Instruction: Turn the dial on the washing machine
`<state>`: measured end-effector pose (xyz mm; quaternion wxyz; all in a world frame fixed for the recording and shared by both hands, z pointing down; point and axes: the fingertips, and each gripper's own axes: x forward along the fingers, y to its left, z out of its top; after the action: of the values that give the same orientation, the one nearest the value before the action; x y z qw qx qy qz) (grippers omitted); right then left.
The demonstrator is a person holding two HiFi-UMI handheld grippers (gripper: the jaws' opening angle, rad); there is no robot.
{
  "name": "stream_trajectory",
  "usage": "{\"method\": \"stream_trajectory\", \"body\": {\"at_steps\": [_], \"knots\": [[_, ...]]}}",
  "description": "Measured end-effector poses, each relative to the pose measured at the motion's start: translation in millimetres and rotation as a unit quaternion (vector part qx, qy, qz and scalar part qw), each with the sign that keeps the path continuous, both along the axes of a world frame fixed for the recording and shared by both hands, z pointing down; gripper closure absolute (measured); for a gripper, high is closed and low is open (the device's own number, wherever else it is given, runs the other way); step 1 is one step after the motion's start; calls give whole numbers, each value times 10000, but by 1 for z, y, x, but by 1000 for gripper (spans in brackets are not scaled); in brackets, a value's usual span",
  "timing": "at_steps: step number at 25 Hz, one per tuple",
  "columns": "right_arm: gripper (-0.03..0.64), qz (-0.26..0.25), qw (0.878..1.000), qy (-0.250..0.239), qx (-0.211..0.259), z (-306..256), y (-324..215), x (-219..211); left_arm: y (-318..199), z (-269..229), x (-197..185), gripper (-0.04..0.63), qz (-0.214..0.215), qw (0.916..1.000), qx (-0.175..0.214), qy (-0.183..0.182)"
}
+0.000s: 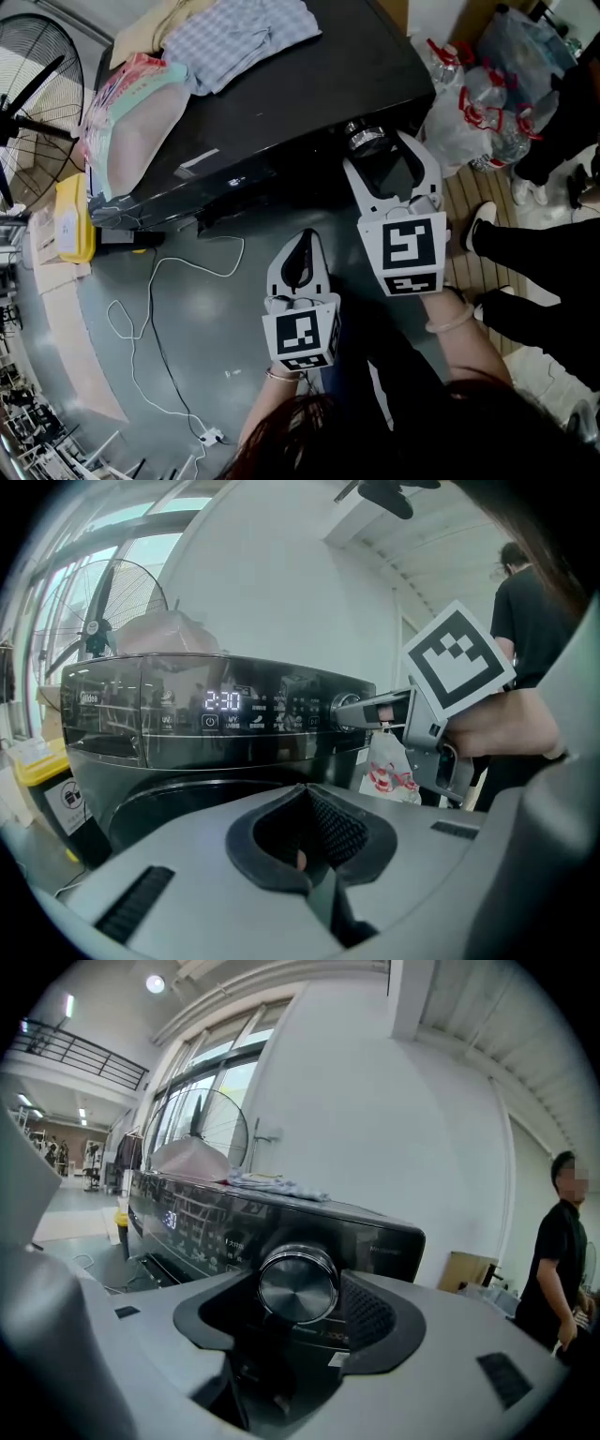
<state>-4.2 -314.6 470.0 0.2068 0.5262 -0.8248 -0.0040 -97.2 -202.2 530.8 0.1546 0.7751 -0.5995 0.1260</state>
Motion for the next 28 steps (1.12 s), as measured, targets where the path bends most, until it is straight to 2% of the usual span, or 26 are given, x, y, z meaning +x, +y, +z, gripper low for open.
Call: {"method": "stream_trajectory", "body": {"at_steps": [5, 10, 14, 17, 22, 24, 26, 28], "knots": [[324, 27, 10000, -18, -25, 4, -2, 1, -1, 1, 4, 581, 124, 9999, 50, -9], [324, 243, 9958, -828, -306, 5, -3, 5, -2, 1, -1, 581, 16, 10000, 13, -8], [324, 444, 9830, -1656, -653, 7, -4, 10, -4, -1, 0, 581, -19, 10000, 58, 41], [324, 510, 9757, -1984, -775, 6, -4, 10, -4, -3, 0, 581, -33, 10000, 49, 32], [324, 458, 9744, -2058, -778, 6, -5, 10, -3, -1, 1, 581, -33, 10000, 7, 2], [324, 413, 9772, -1943, -750, 6, -5, 10, -2, -1, 2, 581, -25, 10000, 1, 6], [321, 327, 9843, -1617, -629, 4, -4, 10, -2, -1, 2, 581, -23, 10000, -6, 6], [307, 178, 9930, -1087, -421, 2, -2, 8, -1, 0, 2, 581, -20, 10000, -14, -8]]}}
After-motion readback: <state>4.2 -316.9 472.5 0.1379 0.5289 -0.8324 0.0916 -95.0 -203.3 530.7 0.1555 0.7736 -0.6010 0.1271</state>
